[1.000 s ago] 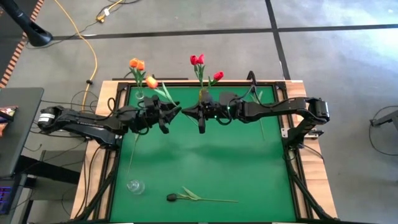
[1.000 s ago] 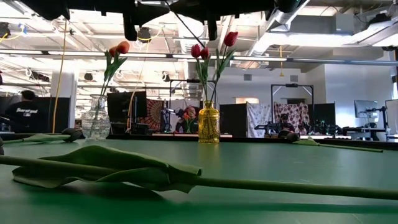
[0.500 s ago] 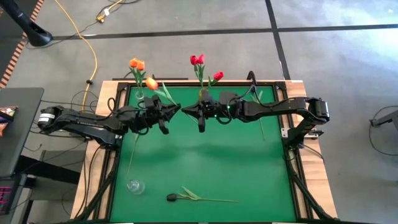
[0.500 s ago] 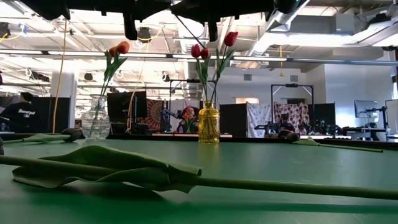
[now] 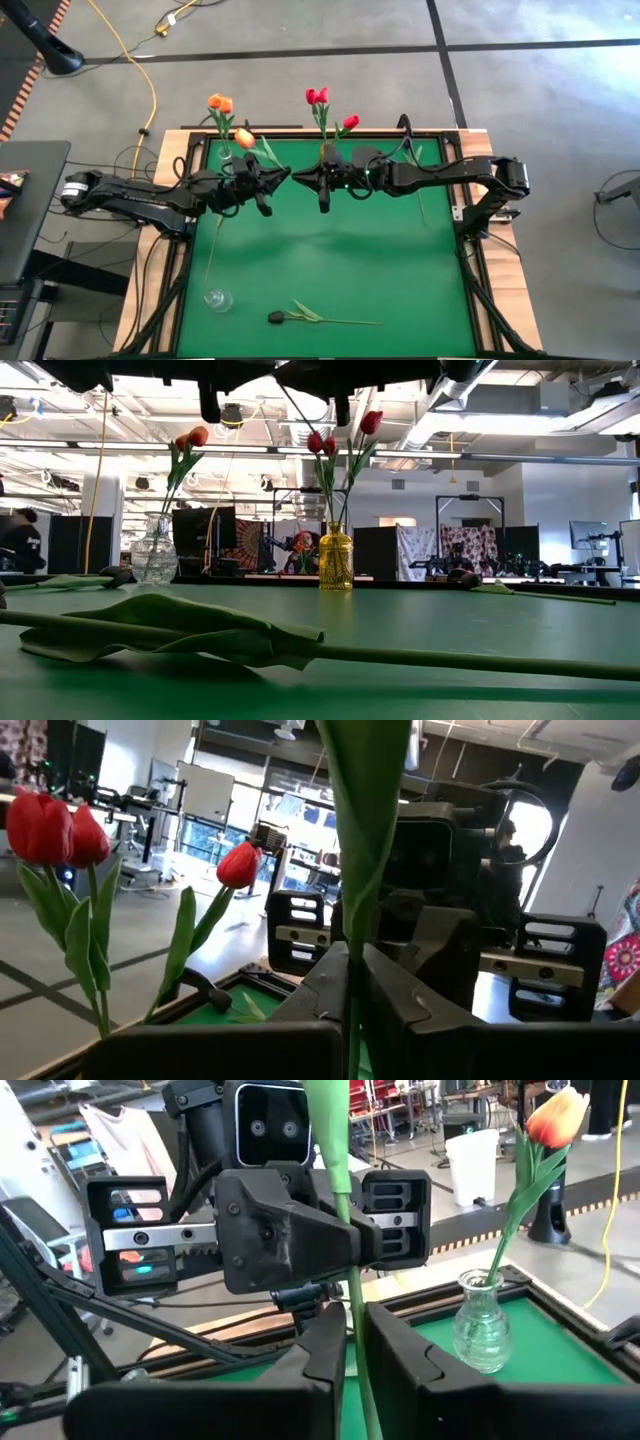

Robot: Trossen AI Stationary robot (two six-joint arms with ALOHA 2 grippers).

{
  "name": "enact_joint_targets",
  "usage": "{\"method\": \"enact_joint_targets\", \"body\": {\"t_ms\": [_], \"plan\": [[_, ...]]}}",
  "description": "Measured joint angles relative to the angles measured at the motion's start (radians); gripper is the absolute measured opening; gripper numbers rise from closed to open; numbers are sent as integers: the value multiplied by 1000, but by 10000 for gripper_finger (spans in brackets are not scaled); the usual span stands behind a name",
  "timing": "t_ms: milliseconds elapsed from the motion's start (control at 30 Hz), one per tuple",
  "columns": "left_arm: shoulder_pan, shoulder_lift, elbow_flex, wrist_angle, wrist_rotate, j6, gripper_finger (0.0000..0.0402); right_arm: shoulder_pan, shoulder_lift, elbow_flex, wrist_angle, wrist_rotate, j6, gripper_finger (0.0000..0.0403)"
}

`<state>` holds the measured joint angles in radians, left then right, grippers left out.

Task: Sort flowers into vase by color
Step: Put the orange flower into the top transparent vase

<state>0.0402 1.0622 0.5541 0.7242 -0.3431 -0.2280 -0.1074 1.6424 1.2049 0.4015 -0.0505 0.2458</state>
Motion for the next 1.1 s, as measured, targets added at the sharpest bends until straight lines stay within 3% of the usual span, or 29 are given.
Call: {"method": "enact_joint_targets", "body": {"t_ms": [167, 300, 633, 900, 1100], "plan": [[21, -14, 0, -9, -1, 13, 0, 0, 0, 0, 3, 1, -67, 89], [46, -70, 0, -61, -9, 41, 0, 1, 0, 0, 1, 0, -69, 130], [122, -326, 0, -442, -119, 113, 0, -6, 0, 0, 0, 53, -67, 245], [196, -498, 0, -763, -255, 116, 0, -14, 0, 0, -2, 53, -63, 255], [249, -562, 0, -835, -275, 154, 0, -14, 0, 0, -3, 53, -63, 255]]}}
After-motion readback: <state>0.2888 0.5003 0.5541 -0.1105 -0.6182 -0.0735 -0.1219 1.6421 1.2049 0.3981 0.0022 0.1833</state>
